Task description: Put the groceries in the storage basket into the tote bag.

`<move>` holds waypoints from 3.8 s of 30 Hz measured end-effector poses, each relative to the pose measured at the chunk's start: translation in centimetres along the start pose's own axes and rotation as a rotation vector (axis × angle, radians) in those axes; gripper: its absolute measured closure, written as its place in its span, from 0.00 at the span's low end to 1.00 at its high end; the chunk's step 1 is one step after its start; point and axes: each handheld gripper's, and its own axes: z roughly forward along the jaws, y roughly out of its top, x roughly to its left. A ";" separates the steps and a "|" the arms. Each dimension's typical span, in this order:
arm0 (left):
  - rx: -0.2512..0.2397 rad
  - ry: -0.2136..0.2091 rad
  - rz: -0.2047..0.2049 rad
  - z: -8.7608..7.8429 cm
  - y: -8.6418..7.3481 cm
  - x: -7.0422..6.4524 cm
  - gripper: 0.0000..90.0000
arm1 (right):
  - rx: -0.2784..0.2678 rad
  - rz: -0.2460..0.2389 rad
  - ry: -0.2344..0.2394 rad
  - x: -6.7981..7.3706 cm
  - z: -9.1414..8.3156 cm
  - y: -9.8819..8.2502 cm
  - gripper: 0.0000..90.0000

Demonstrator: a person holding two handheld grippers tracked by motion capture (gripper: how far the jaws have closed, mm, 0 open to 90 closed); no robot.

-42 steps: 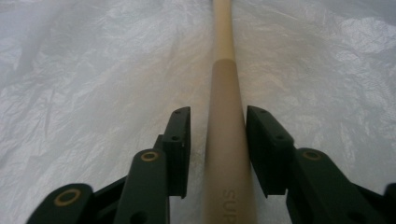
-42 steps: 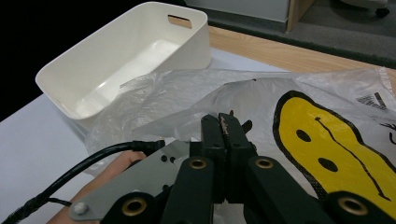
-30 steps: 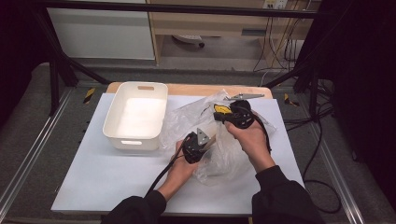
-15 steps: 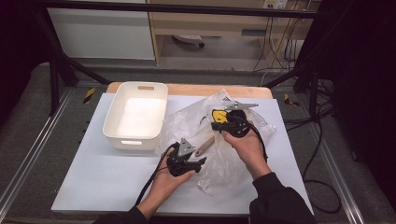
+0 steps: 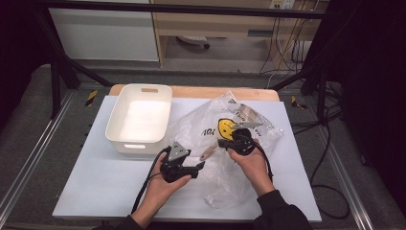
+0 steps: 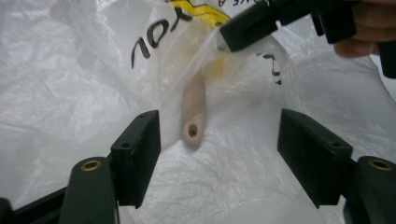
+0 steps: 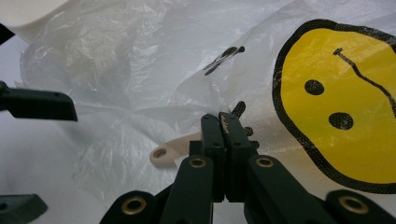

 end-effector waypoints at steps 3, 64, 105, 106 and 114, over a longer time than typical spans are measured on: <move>-0.014 0.000 -0.006 -0.5 0.2 0.0 0.29 | 0.011 -0.008 -0.001 0.1 0.2 -0.5 1.00; 0.018 0.232 -0.041 -6.7 -4.0 5.5 0.30 | 0.006 -0.154 -0.042 3.1 -2.0 -4.6 0.16; 0.143 0.147 0.011 -3.9 -4.2 6.0 0.98 | 0.128 0.079 -0.293 -1.8 -6.9 -10.7 0.10; 0.143 0.145 0.009 -3.9 -4.2 6.0 0.98 | 0.139 0.070 -0.285 -1.7 -6.6 -10.8 0.11; 0.142 0.127 -0.005 -4.0 -4.2 6.0 0.98 | 0.168 -0.045 -0.259 -0.1 -5.7 -10.8 0.27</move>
